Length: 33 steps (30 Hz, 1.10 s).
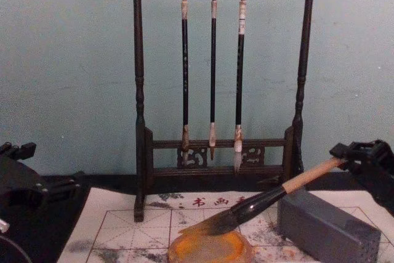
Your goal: Pick up the brush from the inkstone, write on the paper, then place the brush back to its original position.
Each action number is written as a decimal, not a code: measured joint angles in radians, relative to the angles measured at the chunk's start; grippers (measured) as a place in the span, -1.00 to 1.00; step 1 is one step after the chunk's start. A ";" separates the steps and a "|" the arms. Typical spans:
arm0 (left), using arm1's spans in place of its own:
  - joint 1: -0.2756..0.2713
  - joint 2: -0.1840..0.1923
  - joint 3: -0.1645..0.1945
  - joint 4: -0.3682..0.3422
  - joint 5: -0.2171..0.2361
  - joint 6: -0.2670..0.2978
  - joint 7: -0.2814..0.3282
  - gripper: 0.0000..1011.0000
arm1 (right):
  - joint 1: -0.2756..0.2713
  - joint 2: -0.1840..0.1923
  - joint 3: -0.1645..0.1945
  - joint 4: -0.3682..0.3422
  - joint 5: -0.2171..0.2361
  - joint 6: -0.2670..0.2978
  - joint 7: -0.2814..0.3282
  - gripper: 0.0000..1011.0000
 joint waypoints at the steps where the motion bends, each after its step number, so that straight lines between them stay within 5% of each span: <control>1: 0.000 0.000 0.000 0.000 0.000 0.000 0.000 0.98 | 0.000 0.001 0.000 -0.002 0.004 0.001 0.000 -0.61; 33: 0.000 0.000 0.000 0.000 0.000 0.000 0.000 0.98 | 0.059 0.040 -0.086 0.025 0.064 -0.001 0.049 -0.61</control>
